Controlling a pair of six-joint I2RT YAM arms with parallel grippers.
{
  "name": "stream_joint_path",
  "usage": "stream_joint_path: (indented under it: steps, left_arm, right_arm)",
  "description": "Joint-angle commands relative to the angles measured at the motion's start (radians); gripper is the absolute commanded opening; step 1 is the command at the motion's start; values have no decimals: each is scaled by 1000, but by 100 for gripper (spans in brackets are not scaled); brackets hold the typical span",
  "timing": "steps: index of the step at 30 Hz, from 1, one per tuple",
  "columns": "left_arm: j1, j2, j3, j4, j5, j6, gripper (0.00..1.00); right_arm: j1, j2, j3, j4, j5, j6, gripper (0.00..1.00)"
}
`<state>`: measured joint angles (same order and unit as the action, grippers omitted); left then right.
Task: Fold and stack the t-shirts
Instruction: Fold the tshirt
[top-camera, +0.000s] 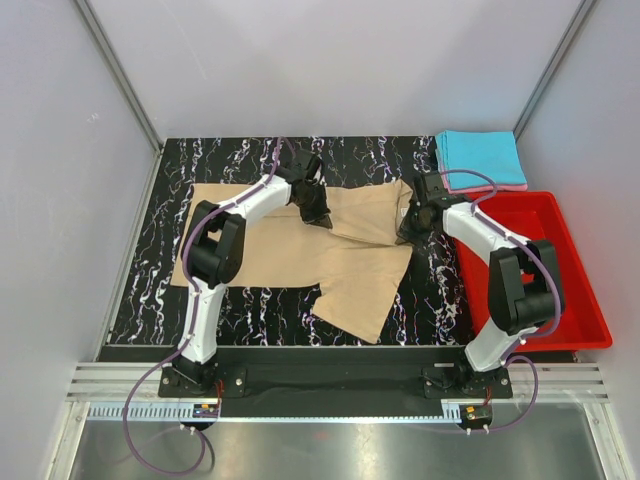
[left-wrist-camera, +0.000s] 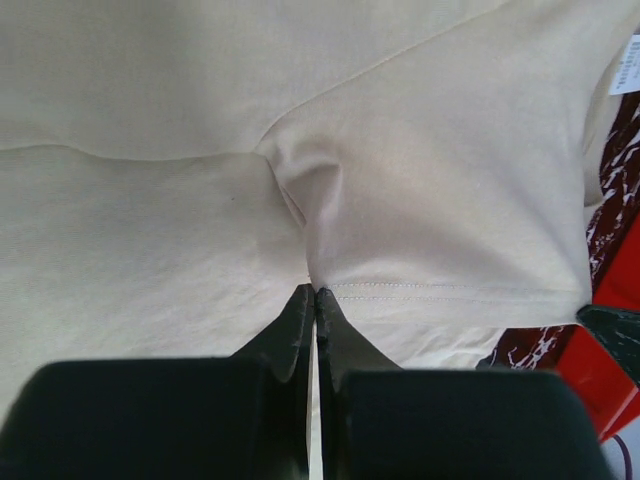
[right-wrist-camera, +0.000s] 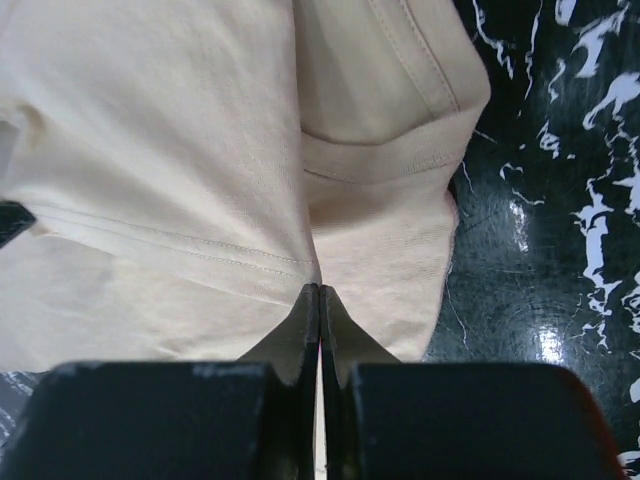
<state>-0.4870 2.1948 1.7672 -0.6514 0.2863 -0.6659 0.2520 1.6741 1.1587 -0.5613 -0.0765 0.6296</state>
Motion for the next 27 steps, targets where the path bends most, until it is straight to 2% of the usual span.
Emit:
stream_joint_path:
  steps: [1,6,7,8,10,11,13,16,19,27]
  left_arm:
    - [1,-37,-6,-28,-45,32,0]
    - [1,-15,-8,-56,-53,40,0]
    - [1,-12,-2,-63,-62,42,8]
    - [1,-9,8,-71,-62,48,12]
    - [2,-10,21,-102,-62,55,19]
    - [2,-17,40,-112,-64,67,32]
    - [11,-32,55,-146,-71,81,41]
    - [57,-64,71,-157,-78,101,47]
    - [146,-86,69,-125,-75,109,50]
    - [372,-26,74,51,-32,114,51]
  right_arm:
    - [26,-50,-40,52,67,44,0]
    - [32,-33,-90,103,72,52,2]
    - [32,-28,-82,101,73,27,9]
    - [32,-25,-64,95,72,12,25]
    - [29,-27,-33,61,110,-46,33]
    - [15,-31,-1,55,109,-69,36]
    - [-8,-28,31,58,80,-137,43]
    - [-75,19,108,100,-85,-229,46]
    - [-109,137,220,101,-143,-281,47]
    - [-172,377,470,155,-235,-269,47]
